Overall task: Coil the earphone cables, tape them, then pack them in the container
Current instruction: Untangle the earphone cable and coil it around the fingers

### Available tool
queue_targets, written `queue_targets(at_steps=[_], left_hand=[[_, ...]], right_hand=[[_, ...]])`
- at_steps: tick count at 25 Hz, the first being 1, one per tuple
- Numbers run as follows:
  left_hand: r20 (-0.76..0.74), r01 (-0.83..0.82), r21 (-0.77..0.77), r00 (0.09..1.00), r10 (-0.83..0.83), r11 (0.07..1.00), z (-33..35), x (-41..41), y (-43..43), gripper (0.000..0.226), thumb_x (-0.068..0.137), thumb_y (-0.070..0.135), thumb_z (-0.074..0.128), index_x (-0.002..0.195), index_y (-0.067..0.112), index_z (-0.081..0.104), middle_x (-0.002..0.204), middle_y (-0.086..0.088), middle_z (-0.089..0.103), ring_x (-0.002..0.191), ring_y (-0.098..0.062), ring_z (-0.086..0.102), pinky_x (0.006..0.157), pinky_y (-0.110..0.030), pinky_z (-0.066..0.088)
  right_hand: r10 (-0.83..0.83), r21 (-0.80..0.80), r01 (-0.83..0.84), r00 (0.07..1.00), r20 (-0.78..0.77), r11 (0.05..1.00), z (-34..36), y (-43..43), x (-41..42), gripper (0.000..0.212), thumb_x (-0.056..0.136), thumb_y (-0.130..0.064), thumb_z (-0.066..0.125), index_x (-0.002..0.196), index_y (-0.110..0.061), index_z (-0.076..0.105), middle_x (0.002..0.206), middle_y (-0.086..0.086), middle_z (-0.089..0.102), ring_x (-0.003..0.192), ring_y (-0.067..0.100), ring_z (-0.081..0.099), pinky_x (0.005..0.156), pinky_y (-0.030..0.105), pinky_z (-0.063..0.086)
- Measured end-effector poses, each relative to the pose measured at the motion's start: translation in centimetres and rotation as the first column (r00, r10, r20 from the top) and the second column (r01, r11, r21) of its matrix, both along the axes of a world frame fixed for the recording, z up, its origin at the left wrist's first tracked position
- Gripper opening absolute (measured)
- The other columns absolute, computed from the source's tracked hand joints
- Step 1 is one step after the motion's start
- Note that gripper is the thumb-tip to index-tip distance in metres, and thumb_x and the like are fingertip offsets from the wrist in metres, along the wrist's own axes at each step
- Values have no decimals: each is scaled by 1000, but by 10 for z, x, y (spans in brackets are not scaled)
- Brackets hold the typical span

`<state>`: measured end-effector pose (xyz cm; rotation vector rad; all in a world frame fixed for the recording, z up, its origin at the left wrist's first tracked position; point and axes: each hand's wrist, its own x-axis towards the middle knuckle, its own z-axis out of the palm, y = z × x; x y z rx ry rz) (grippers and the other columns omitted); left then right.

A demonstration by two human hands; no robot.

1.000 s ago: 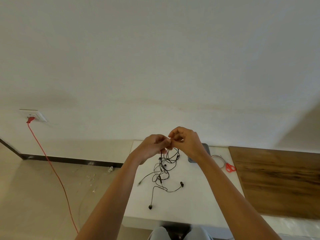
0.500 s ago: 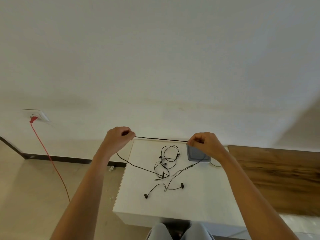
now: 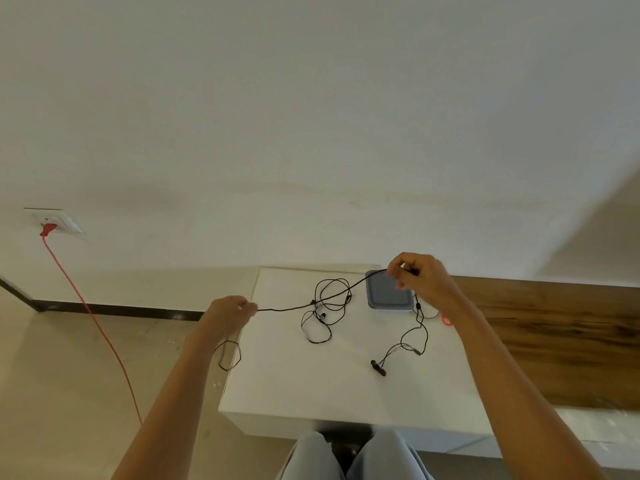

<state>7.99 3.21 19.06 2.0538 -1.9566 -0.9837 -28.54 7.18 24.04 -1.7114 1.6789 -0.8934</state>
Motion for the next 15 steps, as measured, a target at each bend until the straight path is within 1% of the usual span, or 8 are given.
queue_targets(at_steps=[1,2,4,6,9,11,12,15], left_hand=[[47,76,26,996,-77,997,-3,-10,0,30,97,31,45,89,6,60,91,-6,63,94,-25,60,70,-28,38],[20,142,9,990,-142,990,-5,-24,1,31,99,33,44,104,8,61,106,-6,63,106,-24,58,78,-26,38],[-218,198,-77,953,-210,977,1,-59,8,32,100,34,46,122,15,60,122,2,61,118,-17,54,88,-20,36],[-496,184,-65,847,-192,981,13,-94,15,32,99,42,47,121,24,62,121,6,65,116,-12,57,86,-17,42],[-722,228,8,675,-152,974,17,-124,23,34,100,42,44,118,19,61,112,6,69,102,-6,65,85,-17,49],[-735,215,27,666,-126,976,17,-125,23,29,99,38,48,111,16,62,98,6,69,82,-1,62,73,-16,48],[-683,203,5,715,-145,979,17,-122,22,25,97,38,51,104,18,65,90,9,68,74,1,58,68,-15,45],[-464,177,-102,862,-204,979,18,-101,14,18,92,38,58,88,26,72,70,15,67,62,9,54,58,-9,36]], right_hand=[[38,49,-41,998,55,998,-3,0,9,19,90,-20,65,74,-29,69,57,2,63,52,9,65,60,20,53],[71,92,-80,993,96,993,-7,0,19,18,90,-20,65,75,-28,69,60,5,64,51,12,65,56,23,55],[131,135,-145,985,111,980,-15,-3,37,18,90,-19,65,75,-28,70,64,3,62,46,10,54,46,21,49],[189,136,-201,977,95,970,-21,-6,53,16,89,-23,66,76,-31,69,64,-6,59,46,7,46,43,20,42],[256,75,-258,966,33,963,-24,-9,63,19,89,-32,66,71,-39,66,58,-16,55,46,1,45,46,12,37],[273,72,-274,962,27,959,-25,-7,64,10,88,-34,68,78,-36,68,61,-19,58,52,-3,49,51,10,39],[273,83,-276,961,42,958,-25,-6,65,1,86,-34,70,85,-33,70,65,-18,61,55,-5,52,53,9,40],[168,129,-178,982,88,975,-30,-2,56,16,82,-30,73,97,-27,67,80,-8,71,69,0,65,64,20,52]])
